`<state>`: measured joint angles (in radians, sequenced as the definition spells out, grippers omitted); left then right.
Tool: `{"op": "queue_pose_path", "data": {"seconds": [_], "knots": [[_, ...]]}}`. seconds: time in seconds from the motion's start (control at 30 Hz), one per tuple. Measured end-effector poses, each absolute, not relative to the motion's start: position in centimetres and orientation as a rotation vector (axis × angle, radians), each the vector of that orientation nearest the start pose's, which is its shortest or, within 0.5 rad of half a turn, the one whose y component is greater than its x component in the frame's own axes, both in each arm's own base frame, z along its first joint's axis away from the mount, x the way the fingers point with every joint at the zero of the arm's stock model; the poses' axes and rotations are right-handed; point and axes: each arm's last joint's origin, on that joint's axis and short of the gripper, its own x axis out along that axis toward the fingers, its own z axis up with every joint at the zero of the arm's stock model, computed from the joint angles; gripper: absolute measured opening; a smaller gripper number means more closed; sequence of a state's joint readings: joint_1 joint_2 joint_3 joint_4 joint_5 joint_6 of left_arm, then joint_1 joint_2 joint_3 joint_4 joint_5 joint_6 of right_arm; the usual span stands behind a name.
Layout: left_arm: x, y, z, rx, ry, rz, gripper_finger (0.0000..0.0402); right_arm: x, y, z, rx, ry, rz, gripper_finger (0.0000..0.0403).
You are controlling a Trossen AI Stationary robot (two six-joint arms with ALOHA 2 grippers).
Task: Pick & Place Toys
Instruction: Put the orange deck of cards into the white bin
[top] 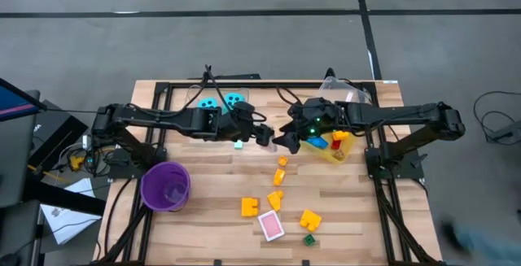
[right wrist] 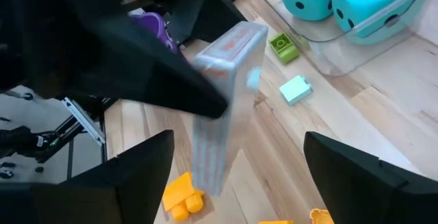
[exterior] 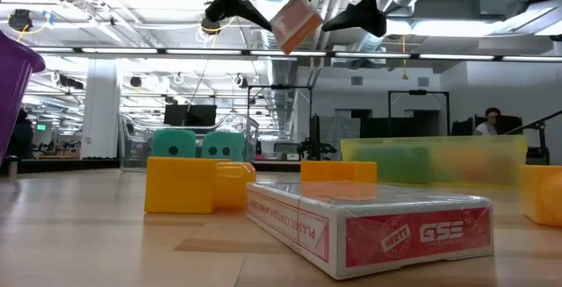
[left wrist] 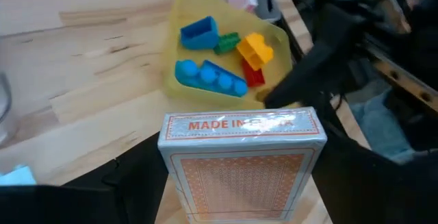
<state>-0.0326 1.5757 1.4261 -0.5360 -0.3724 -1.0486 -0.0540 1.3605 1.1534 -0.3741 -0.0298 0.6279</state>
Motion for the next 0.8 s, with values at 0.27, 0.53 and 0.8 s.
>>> {"op": "queue_pose_path", "data": {"seconds": [0.27,0.53,0.8], "knots": [[35.3,-0.3,34.0,-0.741,0.382,0.515,0.0302,29.7,-1.6,31.7,0.650,0.566,-0.169,0.0318],[35.6,-0.1,34.4,-0.765,0.338,0.487,0.0303,29.6,-2.0,31.6,0.689,0.577,-0.196,0.0318],[35.6,-0.1,34.3,-0.829,0.337,0.498,0.0303,29.6,-2.1,31.6,0.700,0.575,-0.204,0.0281]]}}
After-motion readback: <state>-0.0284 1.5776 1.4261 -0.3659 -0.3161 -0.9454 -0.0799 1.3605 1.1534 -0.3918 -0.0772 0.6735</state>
